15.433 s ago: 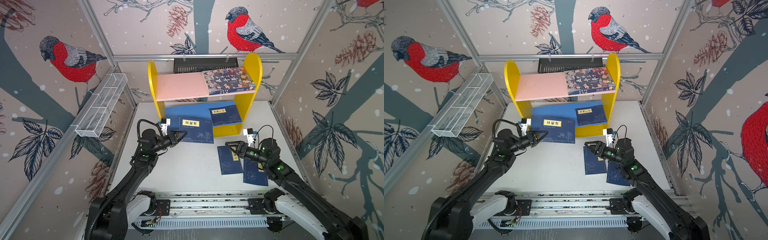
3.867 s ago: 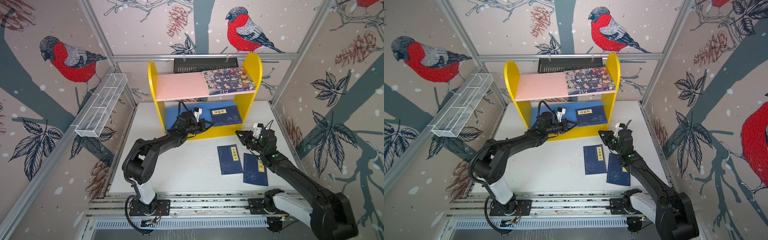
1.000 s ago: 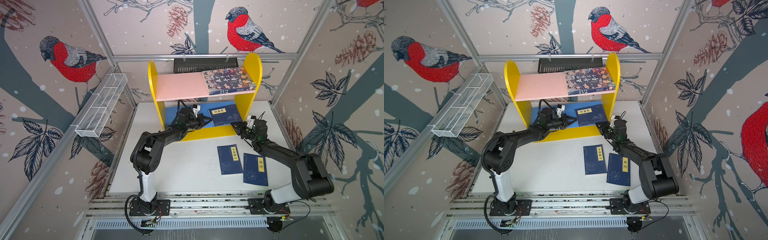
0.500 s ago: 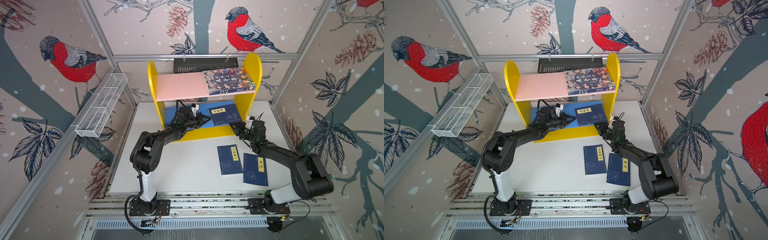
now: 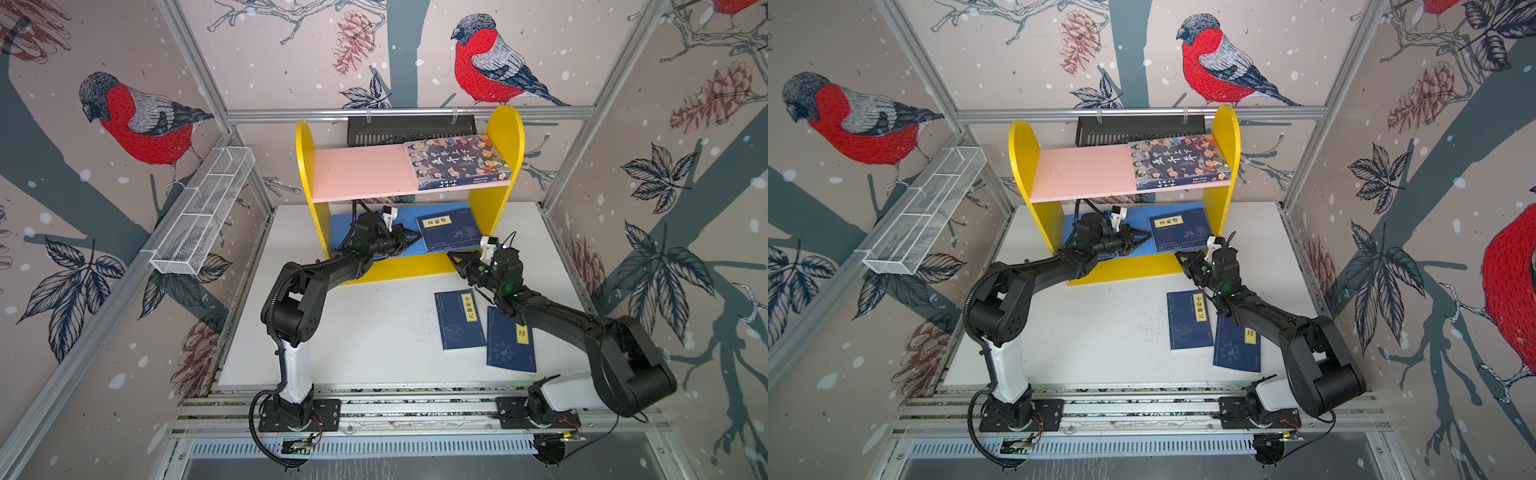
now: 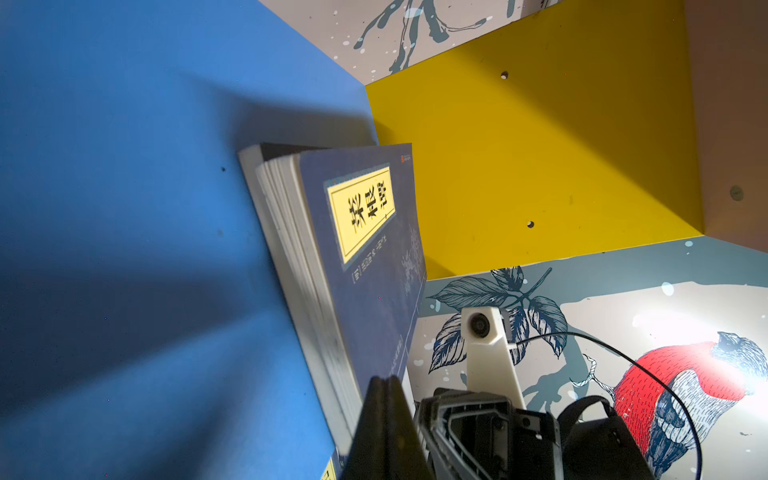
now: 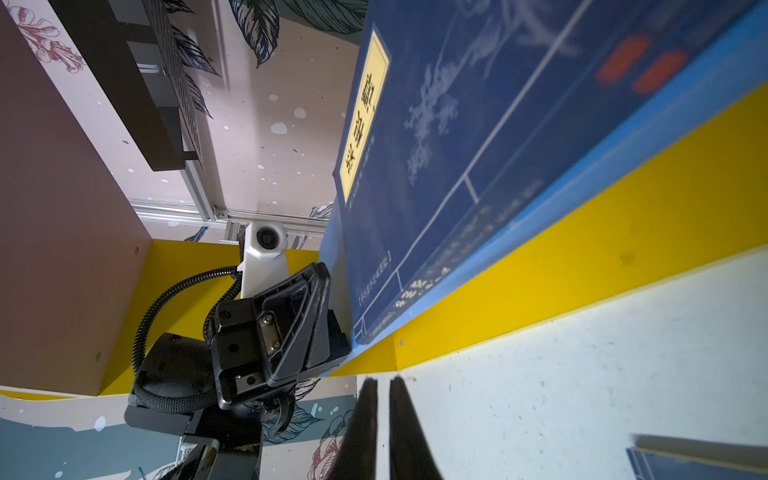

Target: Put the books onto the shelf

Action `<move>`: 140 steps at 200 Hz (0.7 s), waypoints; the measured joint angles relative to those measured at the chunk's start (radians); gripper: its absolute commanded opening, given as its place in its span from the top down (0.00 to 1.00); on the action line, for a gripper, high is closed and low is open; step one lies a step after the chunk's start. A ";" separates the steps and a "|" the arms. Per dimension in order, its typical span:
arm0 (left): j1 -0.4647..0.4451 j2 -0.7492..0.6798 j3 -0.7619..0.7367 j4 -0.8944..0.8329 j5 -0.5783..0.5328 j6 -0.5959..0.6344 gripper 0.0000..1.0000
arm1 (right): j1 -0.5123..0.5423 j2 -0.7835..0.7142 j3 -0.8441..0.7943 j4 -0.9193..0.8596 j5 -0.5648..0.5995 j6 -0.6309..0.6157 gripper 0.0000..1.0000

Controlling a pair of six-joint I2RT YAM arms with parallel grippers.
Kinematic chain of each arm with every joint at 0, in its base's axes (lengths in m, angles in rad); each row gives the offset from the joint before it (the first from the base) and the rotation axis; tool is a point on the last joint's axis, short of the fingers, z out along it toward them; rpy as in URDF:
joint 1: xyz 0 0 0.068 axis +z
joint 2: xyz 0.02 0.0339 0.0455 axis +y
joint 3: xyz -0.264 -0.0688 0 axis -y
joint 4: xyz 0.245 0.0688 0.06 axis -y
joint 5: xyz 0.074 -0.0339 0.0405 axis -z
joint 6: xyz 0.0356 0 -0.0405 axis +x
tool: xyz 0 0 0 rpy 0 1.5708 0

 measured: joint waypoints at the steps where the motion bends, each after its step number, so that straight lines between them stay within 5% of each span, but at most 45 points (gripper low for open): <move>1: 0.000 0.000 0.000 0.000 0.000 0.000 0.99 | 0.002 0.002 0.001 0.001 0.000 0.000 0.90; 140: 0.009 -0.008 -0.001 -0.020 -0.002 0.029 0.99 | 0.077 0.158 0.110 0.058 0.067 0.021 0.90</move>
